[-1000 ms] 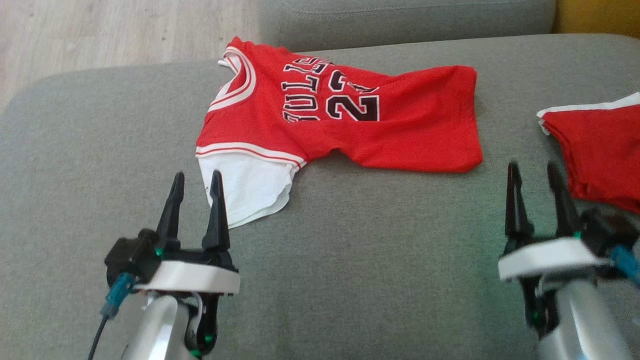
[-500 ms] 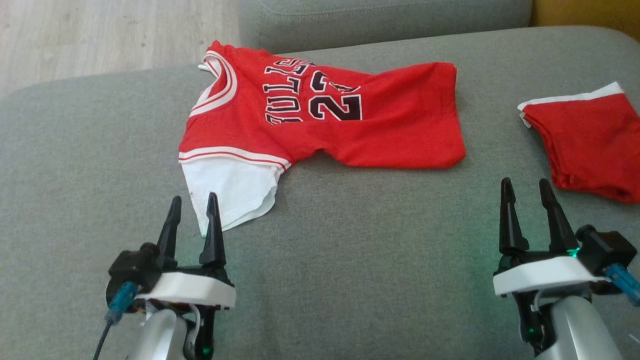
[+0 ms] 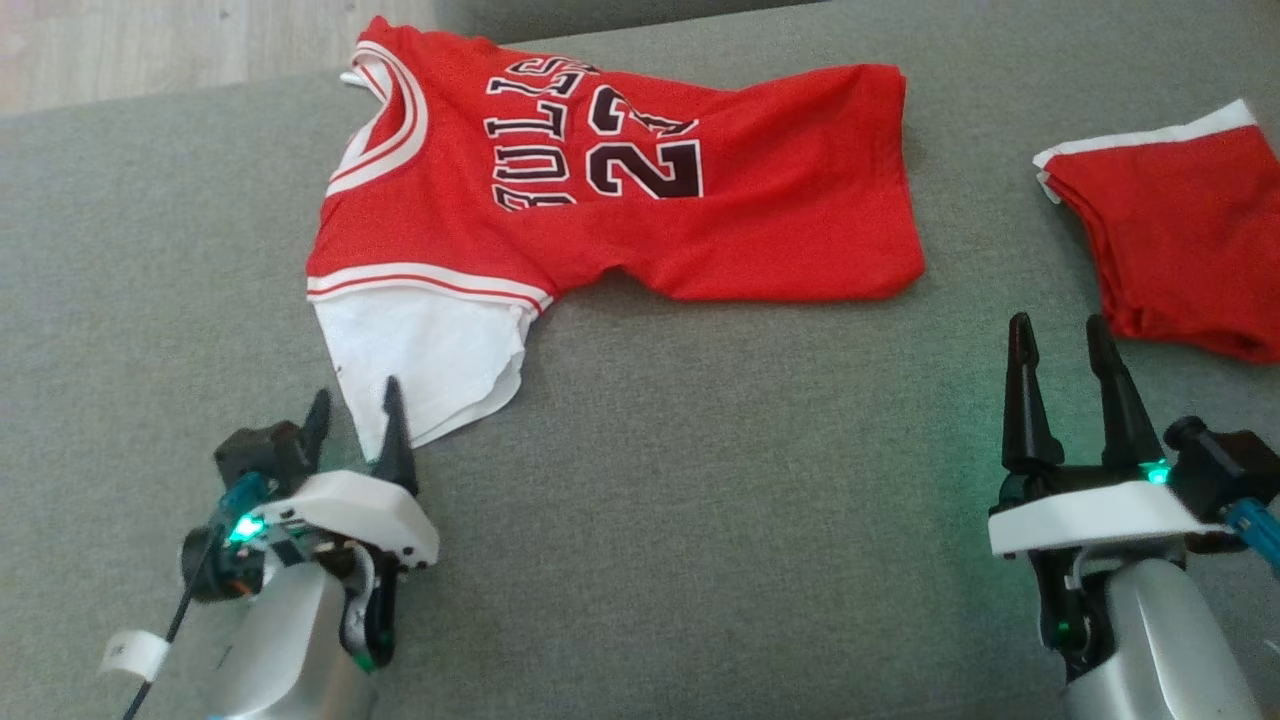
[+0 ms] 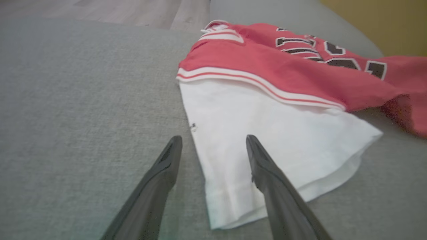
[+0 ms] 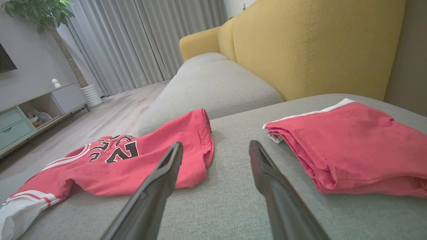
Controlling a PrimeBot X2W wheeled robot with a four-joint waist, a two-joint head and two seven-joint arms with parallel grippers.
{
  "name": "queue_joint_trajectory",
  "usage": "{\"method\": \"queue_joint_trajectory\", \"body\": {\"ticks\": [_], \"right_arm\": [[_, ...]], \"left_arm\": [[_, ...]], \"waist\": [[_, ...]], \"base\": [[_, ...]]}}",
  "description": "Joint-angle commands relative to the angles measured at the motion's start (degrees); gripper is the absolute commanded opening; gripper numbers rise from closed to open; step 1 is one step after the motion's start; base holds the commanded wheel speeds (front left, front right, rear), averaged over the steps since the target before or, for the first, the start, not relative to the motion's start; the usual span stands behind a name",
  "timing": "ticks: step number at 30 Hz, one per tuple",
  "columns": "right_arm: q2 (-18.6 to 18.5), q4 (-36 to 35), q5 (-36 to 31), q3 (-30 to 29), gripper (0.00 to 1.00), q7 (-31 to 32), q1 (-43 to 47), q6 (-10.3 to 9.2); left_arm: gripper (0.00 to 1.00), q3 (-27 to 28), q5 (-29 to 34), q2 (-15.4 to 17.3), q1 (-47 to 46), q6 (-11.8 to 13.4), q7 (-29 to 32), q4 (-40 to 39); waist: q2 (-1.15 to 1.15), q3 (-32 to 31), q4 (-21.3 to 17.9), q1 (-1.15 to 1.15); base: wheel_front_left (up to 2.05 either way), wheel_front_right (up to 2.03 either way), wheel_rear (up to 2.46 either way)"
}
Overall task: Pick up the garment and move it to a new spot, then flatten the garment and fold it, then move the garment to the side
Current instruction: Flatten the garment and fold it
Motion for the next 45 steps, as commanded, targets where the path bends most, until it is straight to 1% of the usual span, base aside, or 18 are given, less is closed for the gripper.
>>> {"method": "queue_joint_trajectory", "body": {"ticks": [1,4,7,11,12,13,14,15,16,19,22,26,29,32,38,41,45], "right_arm": [[-0.11,-2.1,0.52,1.45,1.0,-0.62,-1.72,0.11],[-0.11,-2.17,0.77,1.48,1.0,-0.62,-1.81,0.11],[-0.11,-2.1,0.92,1.45,1.0,-0.62,-1.8,0.11],[-0.11,-1.97,1.05,1.3,1.0,-0.62,-1.87,0.11],[-0.11,-1.95,1.1,1.26,1.0,-0.62,-1.92,0.11],[-0.11,-1.92,1.15,1.21,1.0,-0.62,-1.97,0.11],[-0.11,-1.92,1.15,1.21,1.0,-0.62,-1.97,0.11],[-0.11,-1.87,1.18,1.16,1.0,-0.62,-2.02,0.11],[-0.11,-1.8,1.22,1.14,1.0,-0.62,-2.06,0.11],[-0.11,-1.02,0.88,0.88,1.0,-0.62,-2.3,0.11],[-0.11,1.04,-0.22,0.18,1.0,-0.62,-3.12,0.11],[-0.11,4.67,-1.54,-0.64,1.0,-0.6,-4.97,0.11],[-0.1,7.24,-1.89,-0.8,1.0,-0.01,-6.55,0.11],[-0.1,10.05,-2.28,-0.48,1.0,1.28,-8.2,0.11],[-0.1,17.47,-0.92,0.39,1.0,4.08,-12.61,0.11],[-0.1,21.93,-0.44,0.59,1.0,5.1,-15.61,0.11],[-0.1,27.2,-0.49,1.78,1.0,5.82,-19.14,0.11]], "left_arm": [[1.0,2.17,0.64,1.8,-2.16,1.02,-0.08,-0.43],[1.0,2.0,0.8,2.04,-2.63,1.67,0.59,1.96],[1.0,0.43,0.82,1.91,-2.68,0.01,2.7,4.21],[1.0,-0.32,0.41,1.71,-2.82,-0.54,4.73,6.13],[1.0,-0.62,0.24,1.63,-2.86,-1.05,5.29,6.47],[0.72,-0.99,0.1,1.52,-2.89,-1.66,5.7,6.62],[0.72,-0.99,0.1,1.52,-2.89,-1.66,5.7,6.62],[0.3,-1.44,0.02,1.42,-2.95,-2.46,5.78,6.5],[0.0,-1.81,-0.16,1.29,-3.0,-3.35,5.51,6.14],[0.0,-2.61,-0.9,0.88,-3.11,-5.39,3.6,4.33],[0.0,-2.77,-1.42,0.62,-3.28,-6.24,-0.07,1.51],[0.0,-1.14,-2.1,0.57,-3.83,-6.09,-6.79,-3.23],[0.0,0.1,-2.08,0.59,-4.0,-5.94,-9.15,-7.97],[0.0,1.3,-1.65,0.55,-3.62,-5.76,-9.9,-13.0],[0.0,3.68,-0.42,0.07,-2.02,-5.36,-10.12,-21.11],[0.0,4.43,0.12,-0.28,-1.2,-5.41,-10.13,-23.34],[0.0,4.42,0.57,-0.65,-0.7,-5.7,-10.14,-24.22]], "waist": [[0.0,0.55,-0.43,-0.01],[0.0,0.91,-0.68,-0.01],[0.0,1.03,-0.77,-0.01],[0.0,0.95,-0.77,-0.01],[0.0,0.91,-0.73,-0.01],[0.0,0.86,-0.68,-0.01],[0.0,0.86,-0.68,-0.01],[0.0,0.81,-0.62,-0.01],[0.0,0.78,-0.54,-0.01],[0.0,0.59,-0.12,-0.01],[0.0,0.23,0.59,-0.01],[0.0,-0.21,1.92,-0.01],[0.0,-0.26,3.08,-0.01],[0.0,-0.02,4.08,-0.01],[0.0,1.09,5.42,-0.01],[0.0,1.8,5.96,-0.01],[0.0,2.64,6.76,-0.01]], "base": [[0.0,0.0,0.0],[0.0,0.0,0.0],[0.0,0.0,0.0],[0.0,0.0,0.0],[0.0,0.0,0.0],[0.0,0.0,0.0],[0.0,0.0,0.0],[0.0,0.0,0.0],[0.0,0.0,0.0],[0.0,0.0,0.0],[0.0,0.0,0.0],[0.0,0.0,0.0],[0.0,0.0,0.0],[0.0,0.0,0.0],[0.0,0.0,0.0],[0.0,0.0,0.0],[0.0,0.0,0.0]]}}
